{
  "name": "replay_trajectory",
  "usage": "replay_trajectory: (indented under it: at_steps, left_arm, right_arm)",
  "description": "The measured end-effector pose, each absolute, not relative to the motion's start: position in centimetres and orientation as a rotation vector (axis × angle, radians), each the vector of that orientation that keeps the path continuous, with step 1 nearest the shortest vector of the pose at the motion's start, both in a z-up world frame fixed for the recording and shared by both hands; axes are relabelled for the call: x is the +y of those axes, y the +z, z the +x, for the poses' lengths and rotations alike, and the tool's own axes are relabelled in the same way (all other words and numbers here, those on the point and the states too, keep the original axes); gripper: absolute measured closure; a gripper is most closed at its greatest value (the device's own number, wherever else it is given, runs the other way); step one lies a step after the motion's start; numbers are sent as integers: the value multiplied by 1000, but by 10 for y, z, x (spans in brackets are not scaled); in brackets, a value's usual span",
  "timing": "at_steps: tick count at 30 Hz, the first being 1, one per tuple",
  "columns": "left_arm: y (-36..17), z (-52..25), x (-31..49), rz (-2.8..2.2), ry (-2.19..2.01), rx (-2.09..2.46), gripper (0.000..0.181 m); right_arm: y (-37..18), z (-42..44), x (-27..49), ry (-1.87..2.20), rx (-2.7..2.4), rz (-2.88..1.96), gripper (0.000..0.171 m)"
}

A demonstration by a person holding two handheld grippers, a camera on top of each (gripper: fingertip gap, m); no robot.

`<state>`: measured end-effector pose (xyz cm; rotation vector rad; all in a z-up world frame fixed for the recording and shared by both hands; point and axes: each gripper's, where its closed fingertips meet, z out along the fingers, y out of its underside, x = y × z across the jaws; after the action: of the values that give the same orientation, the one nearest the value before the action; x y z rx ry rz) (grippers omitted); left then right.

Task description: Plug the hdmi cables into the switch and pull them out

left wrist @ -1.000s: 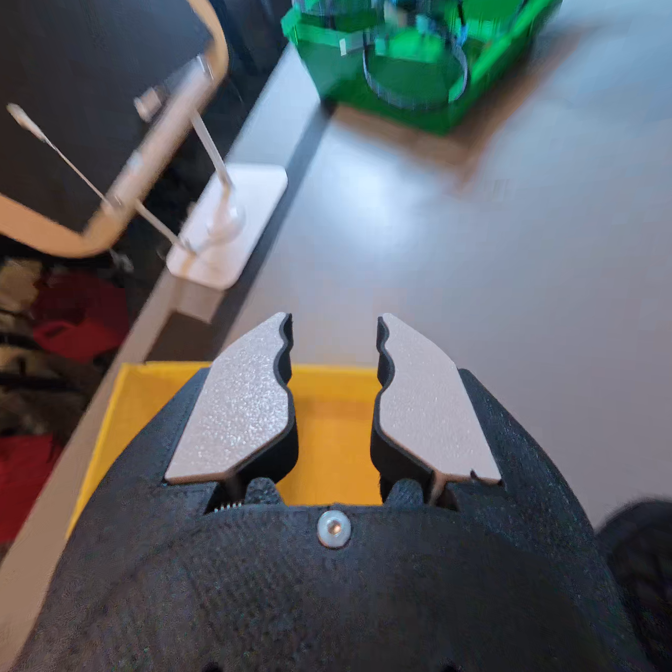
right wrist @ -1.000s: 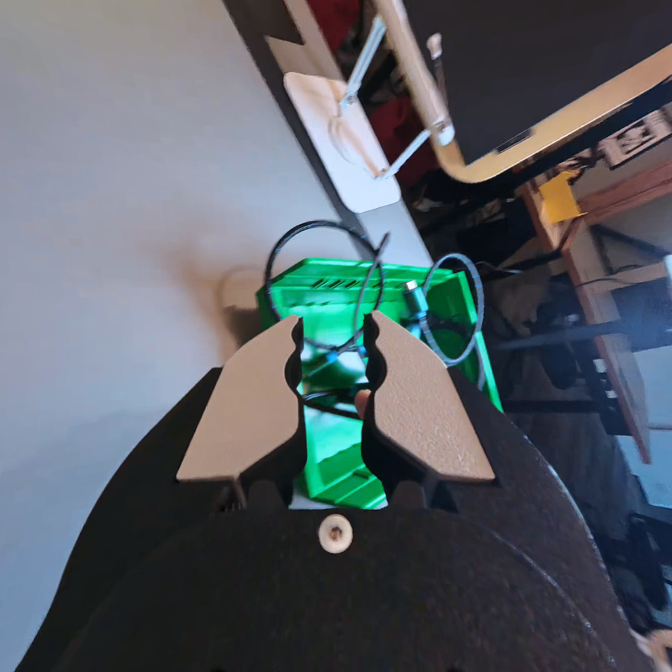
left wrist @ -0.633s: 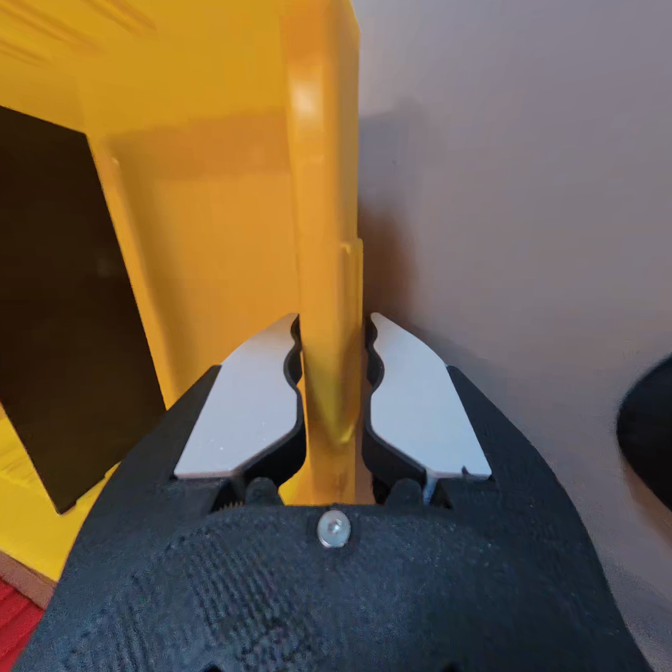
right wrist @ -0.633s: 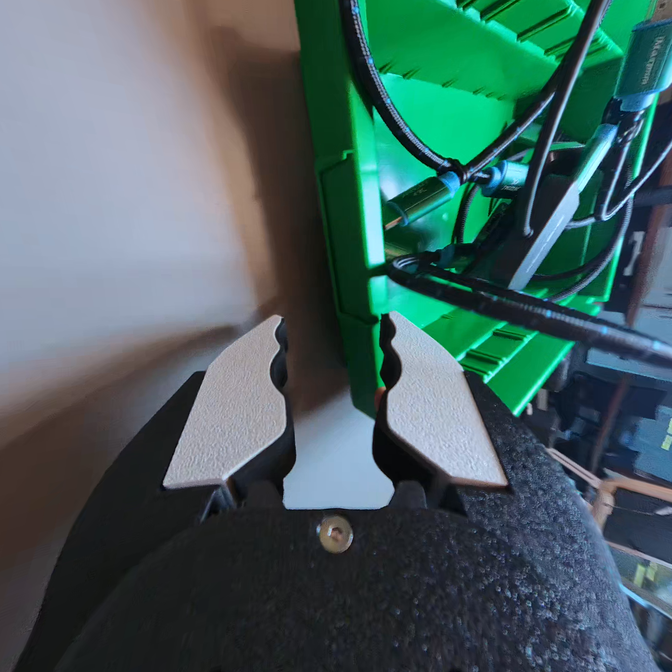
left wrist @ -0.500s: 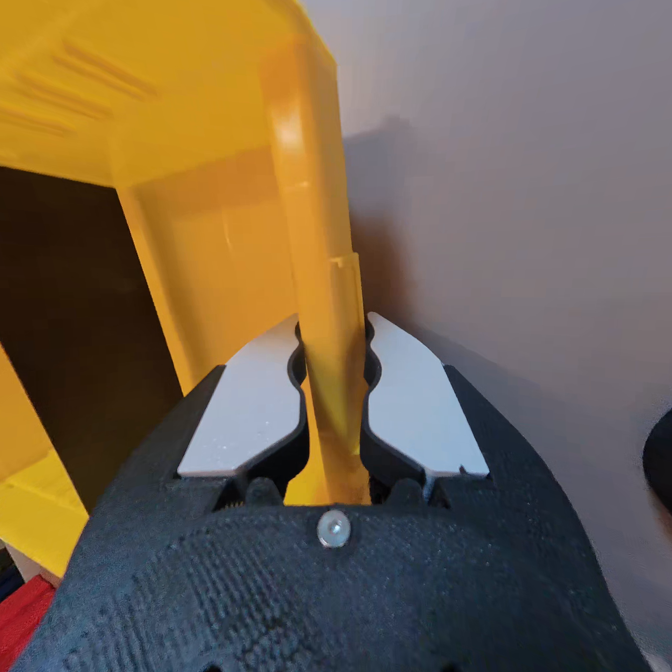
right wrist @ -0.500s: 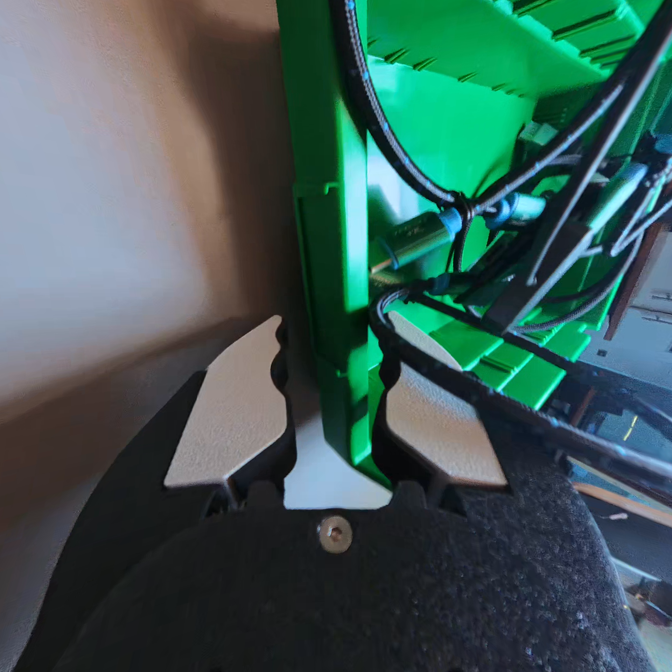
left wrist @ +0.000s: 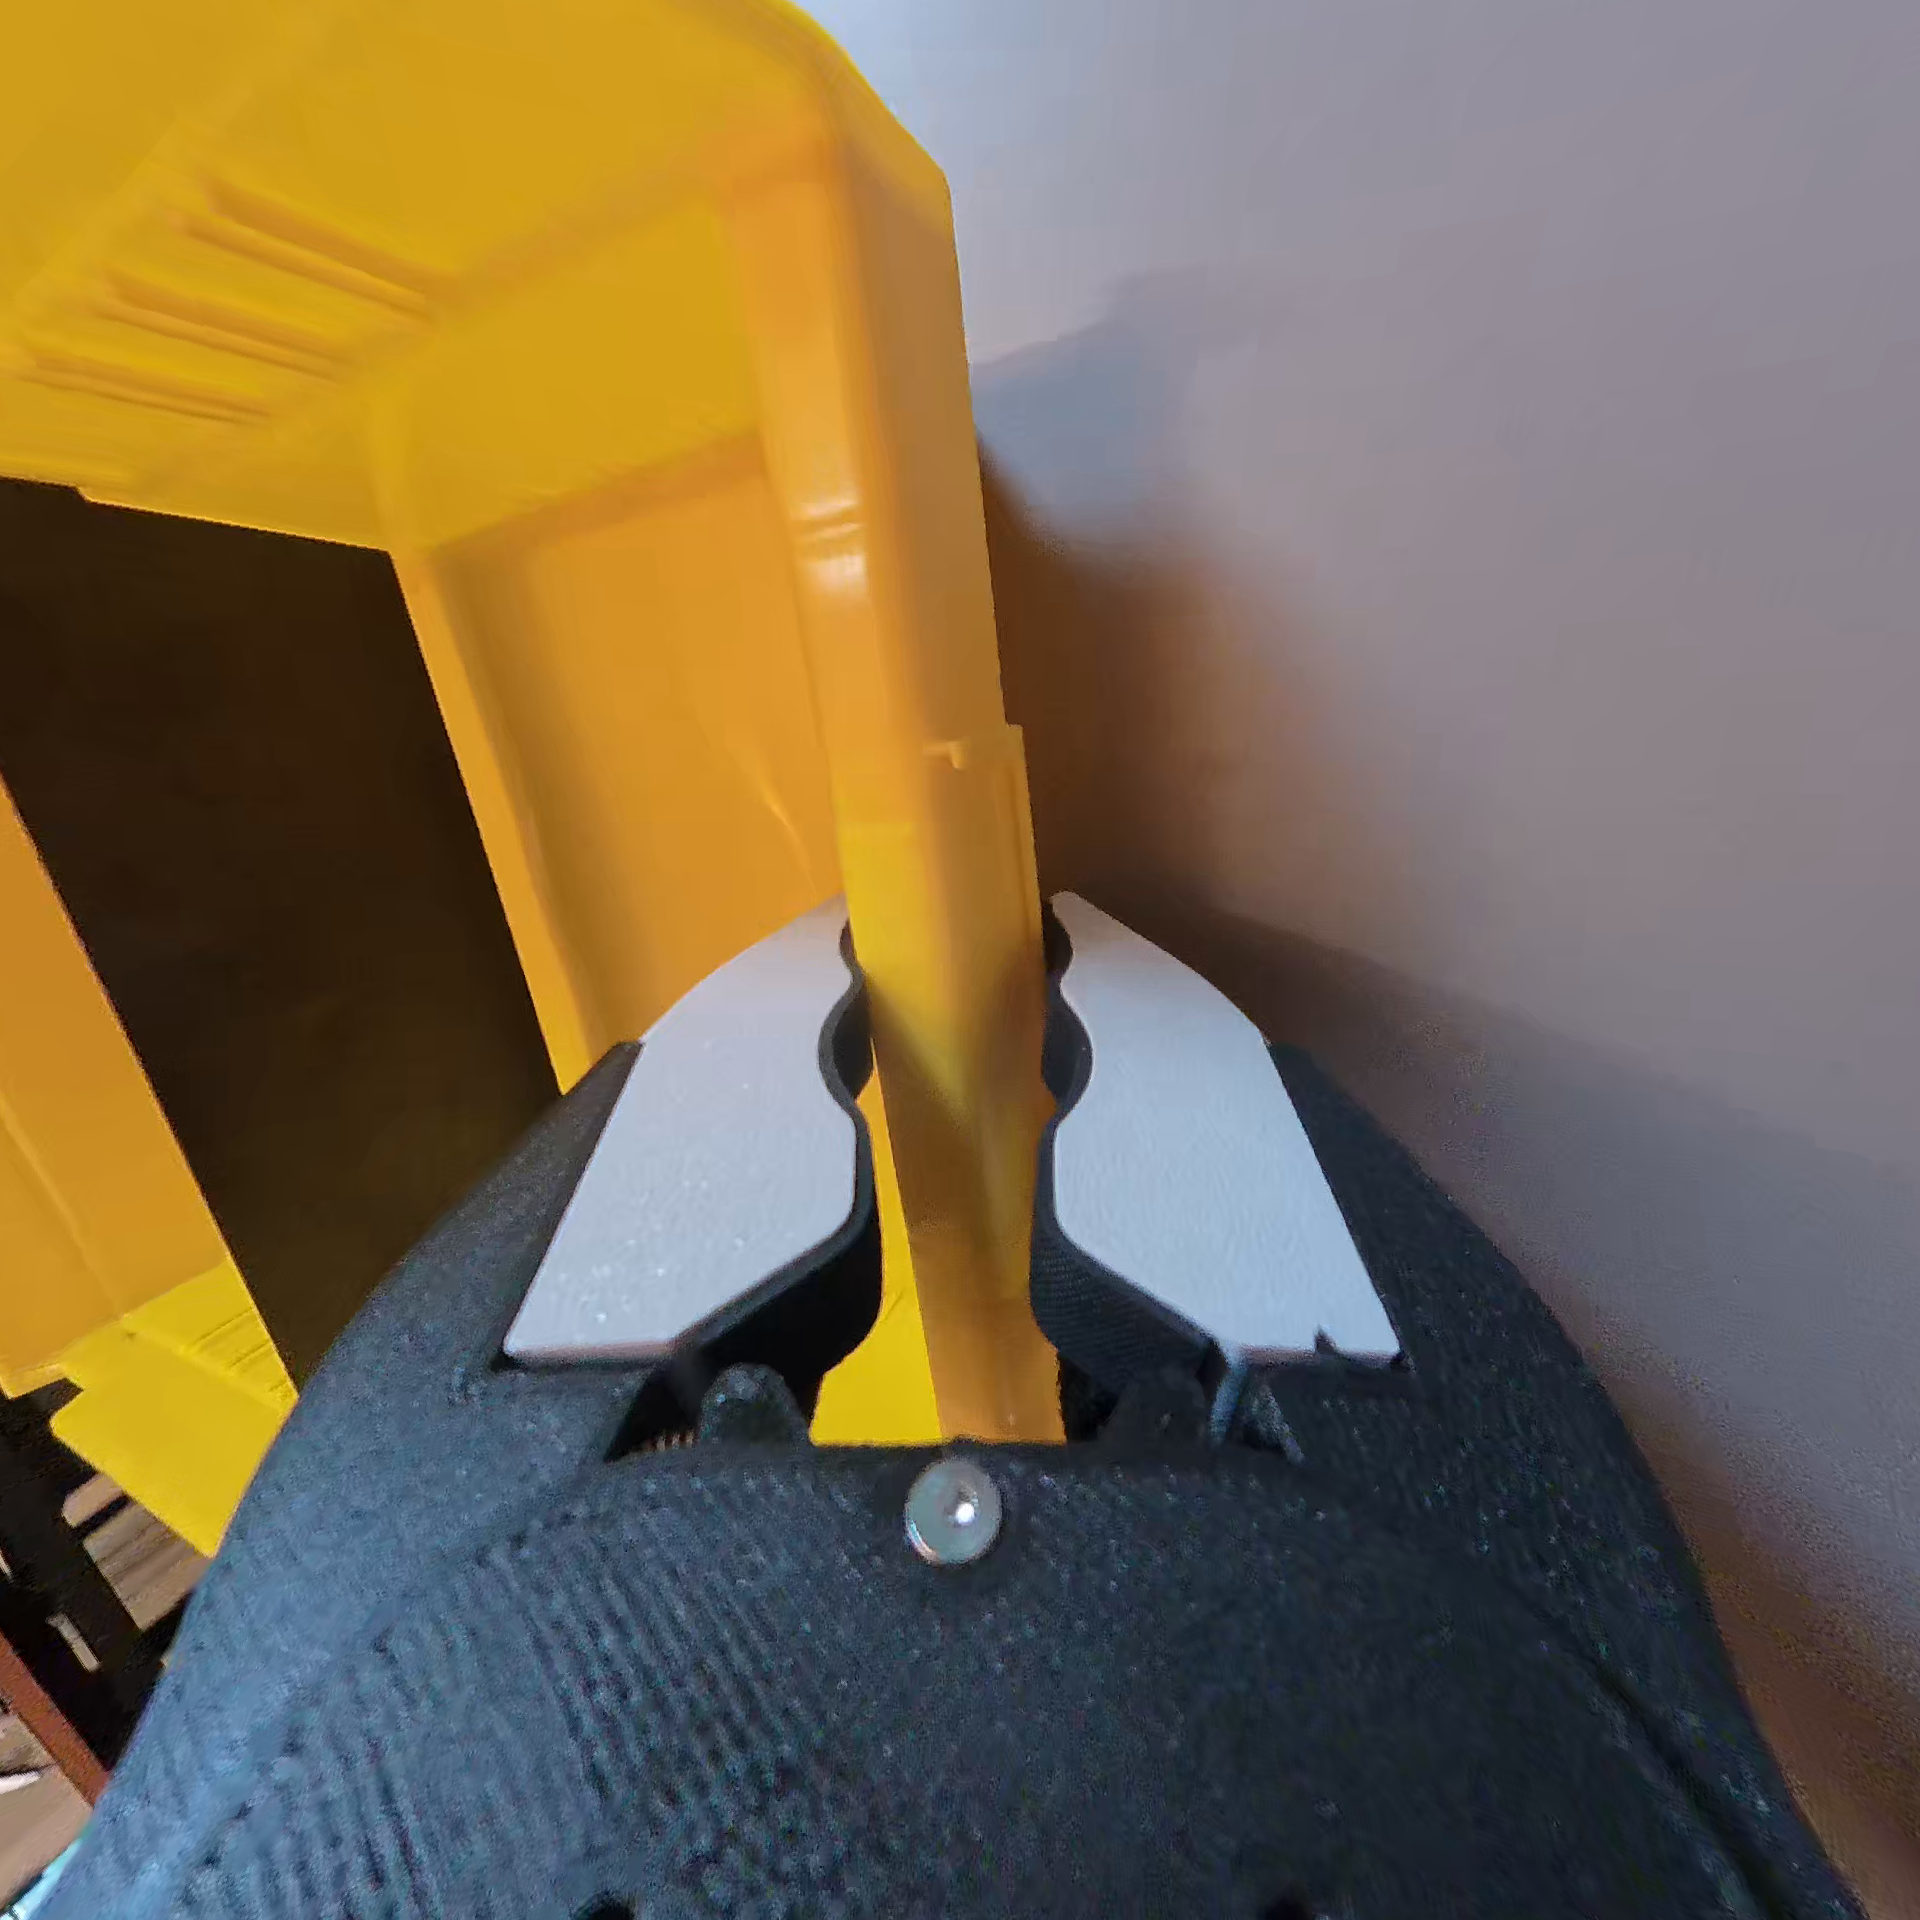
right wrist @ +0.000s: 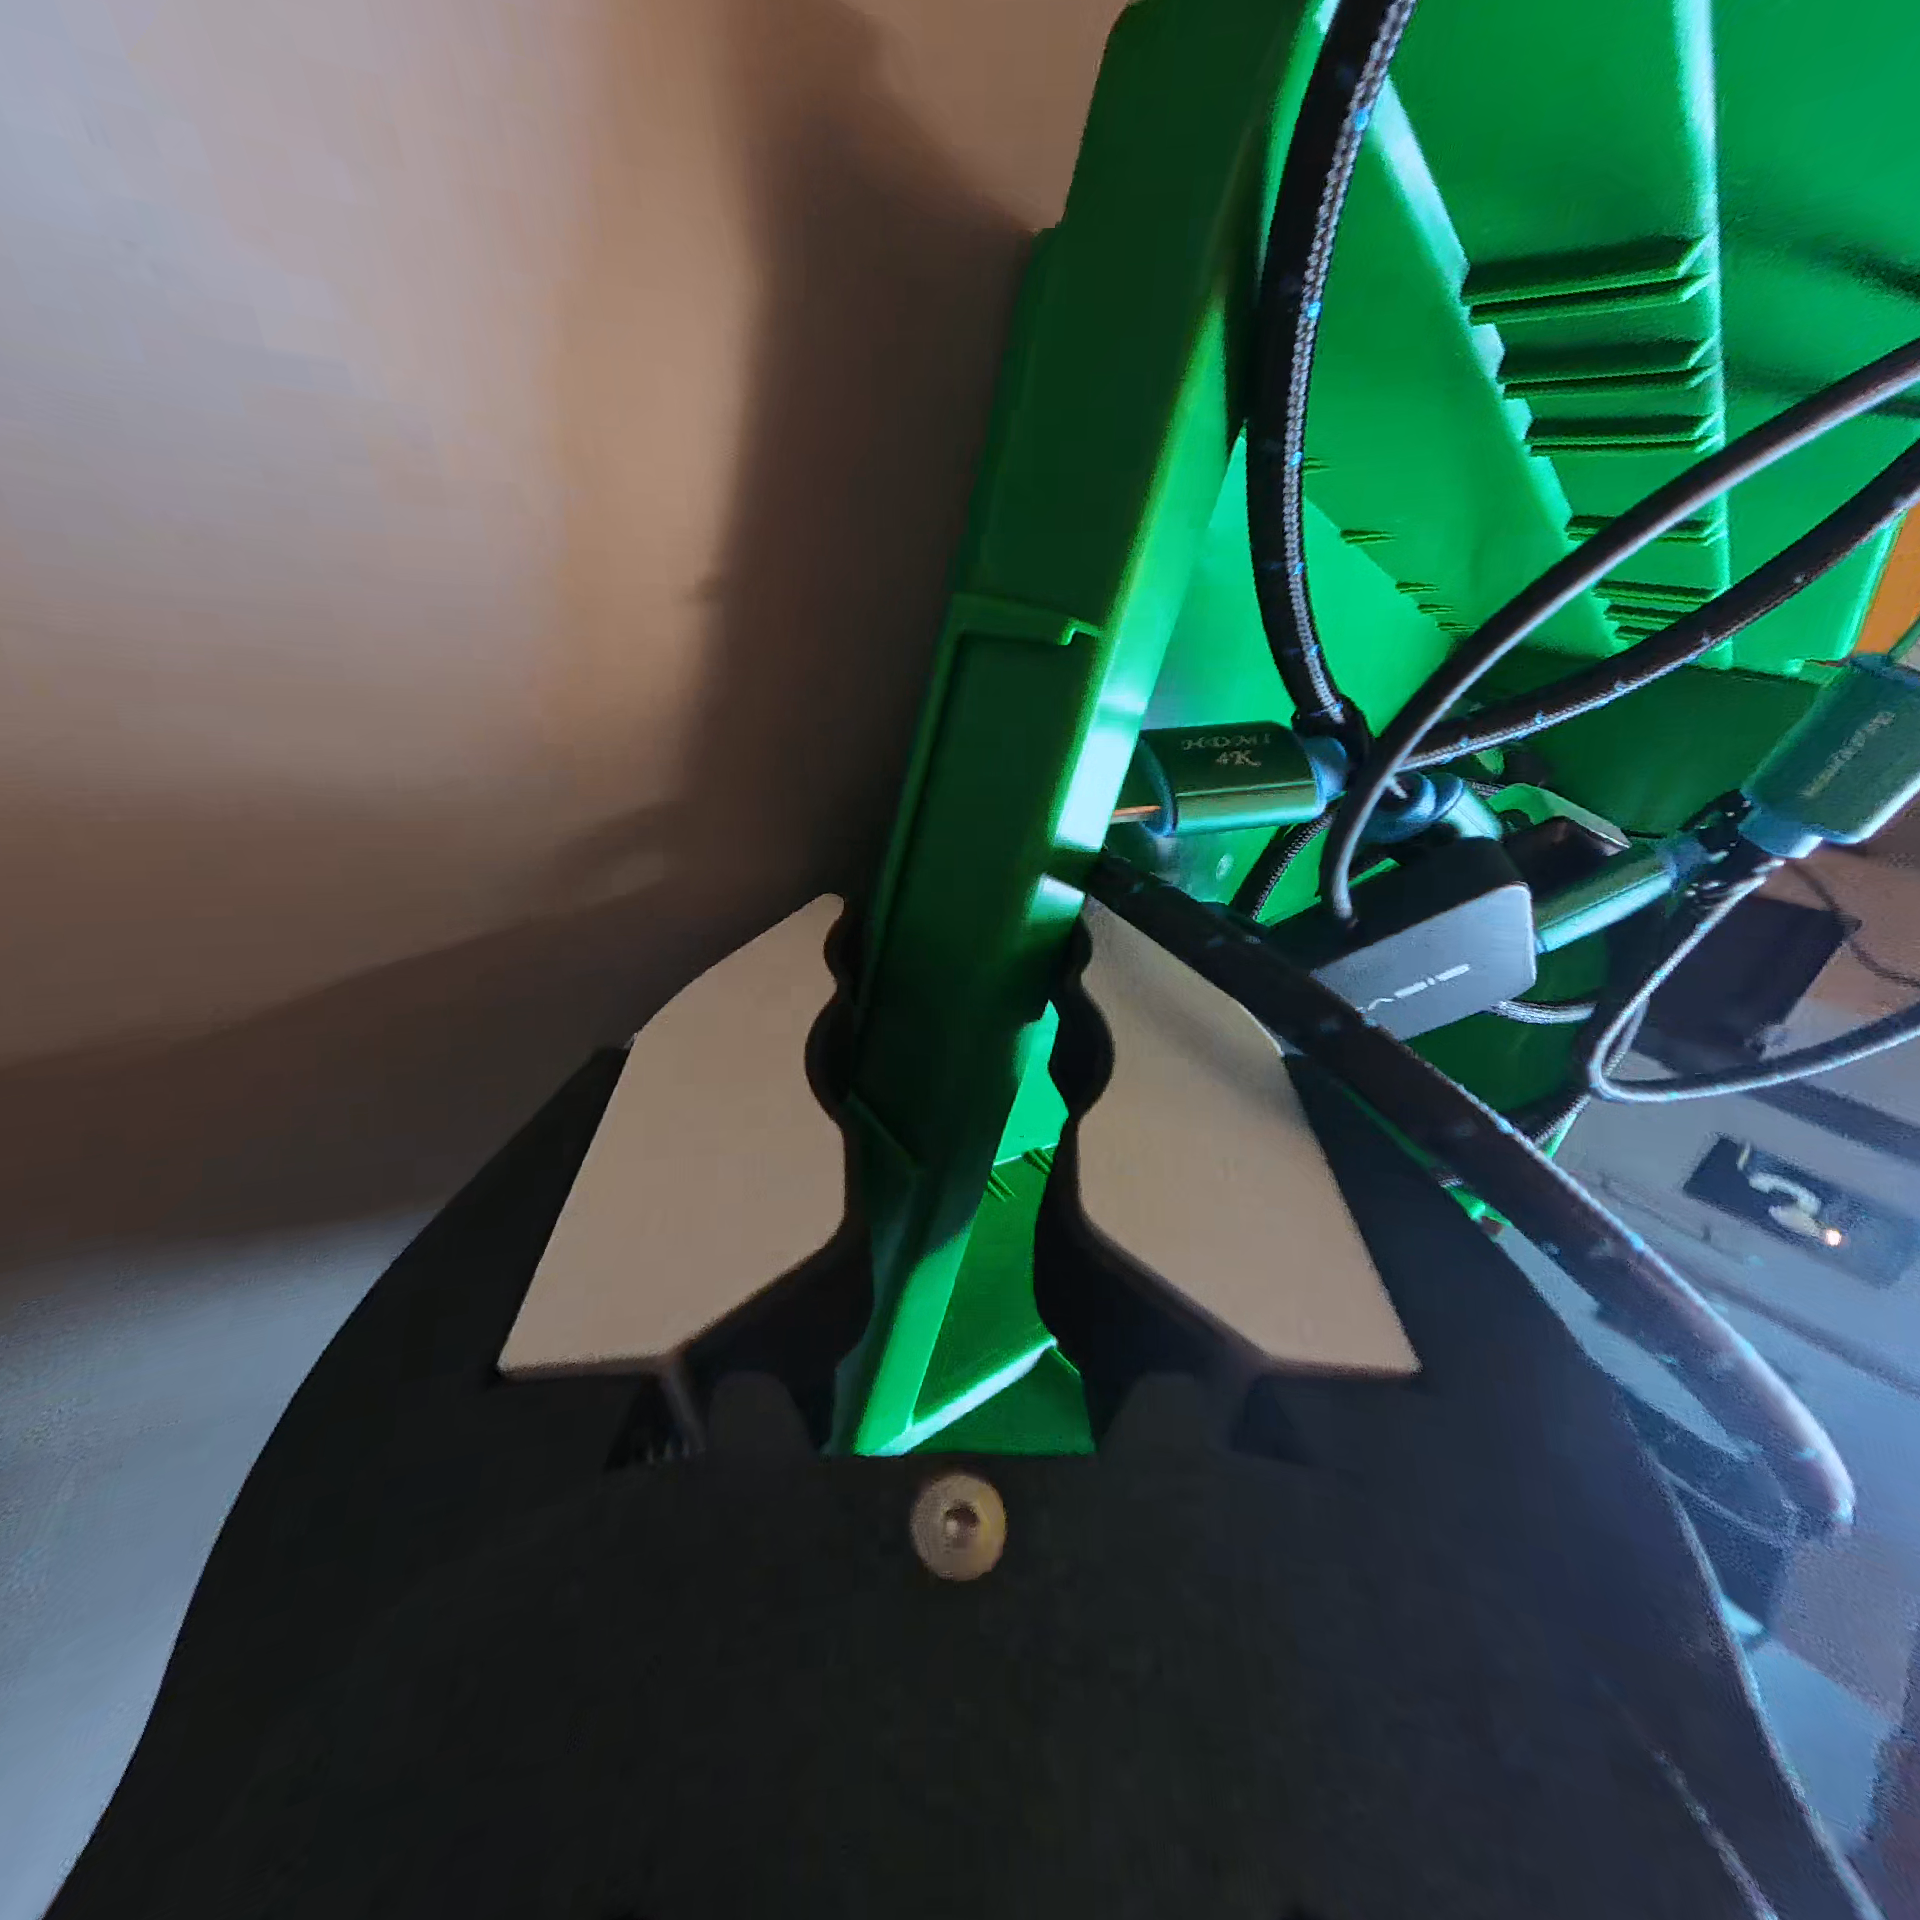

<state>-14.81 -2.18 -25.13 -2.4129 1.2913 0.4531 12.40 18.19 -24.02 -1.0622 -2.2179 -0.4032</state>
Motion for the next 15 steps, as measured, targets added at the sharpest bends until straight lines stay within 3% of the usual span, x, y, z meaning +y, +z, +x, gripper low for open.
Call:
replay_trajectory:
  at_steps: [5, 9, 15]
  left_arm:
    - [-240, -131, 8, -2277, 492, 1319, 151]
    - [-207, -98, 6, -2183, 256, 1057, 147]
    - [-187, -39, -45, -2158, -131, 741, 145]
  right_arm:
    - [-240, 123, 126, -325, -2250, -901, 137]
    - [-234, 125, 77, -204, -2170, -831, 135]
    - [-155, 155, -6, 744, -1718, -1204, 136]
